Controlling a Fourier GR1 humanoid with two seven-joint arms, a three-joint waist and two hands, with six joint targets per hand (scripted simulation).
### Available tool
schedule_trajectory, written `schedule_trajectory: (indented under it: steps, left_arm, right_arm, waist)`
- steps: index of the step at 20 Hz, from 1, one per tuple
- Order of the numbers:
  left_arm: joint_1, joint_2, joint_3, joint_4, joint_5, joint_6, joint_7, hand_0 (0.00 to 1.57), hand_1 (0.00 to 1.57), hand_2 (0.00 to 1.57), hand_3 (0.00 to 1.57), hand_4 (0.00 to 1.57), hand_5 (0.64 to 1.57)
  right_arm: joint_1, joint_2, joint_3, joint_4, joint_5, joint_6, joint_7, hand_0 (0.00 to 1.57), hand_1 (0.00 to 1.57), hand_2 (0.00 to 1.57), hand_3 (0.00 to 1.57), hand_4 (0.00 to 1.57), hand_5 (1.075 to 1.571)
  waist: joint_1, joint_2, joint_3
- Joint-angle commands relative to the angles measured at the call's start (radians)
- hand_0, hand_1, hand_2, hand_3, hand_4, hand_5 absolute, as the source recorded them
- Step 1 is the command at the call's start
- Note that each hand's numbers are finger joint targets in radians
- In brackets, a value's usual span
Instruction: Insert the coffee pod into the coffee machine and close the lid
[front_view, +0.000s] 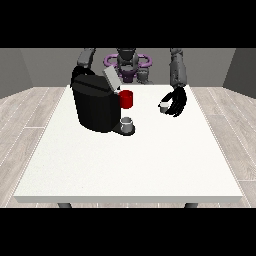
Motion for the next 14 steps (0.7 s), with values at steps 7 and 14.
schedule_trajectory:
  steps: [7,14]
  left_arm:
    - [-0.051,0.02,-0.025,0.084,-0.103,0.048,0.0,1.03,1.03,1.11,0.89,0.29,1.571]
    - [-0.087,0.011,-0.017,0.053,-0.092,0.007,-0.113,1.47,1.47,1.47,1.41,0.61,1.571]
  right_arm:
    - [-0.005,0.008,-0.015,0.0,-0.036,0.017,0.003,0.0,0.0,0.0,0.0,0.51,1.571]
    - [-0.021,-0.008,-0.046,0.024,-0.045,0.011,0.003,0.0,0.0,0.0,0.0,0.43,1.571]
  waist:
    - [-0.028,0.015,-0.0014]
    - [-0.005,0.0,-0.0015]
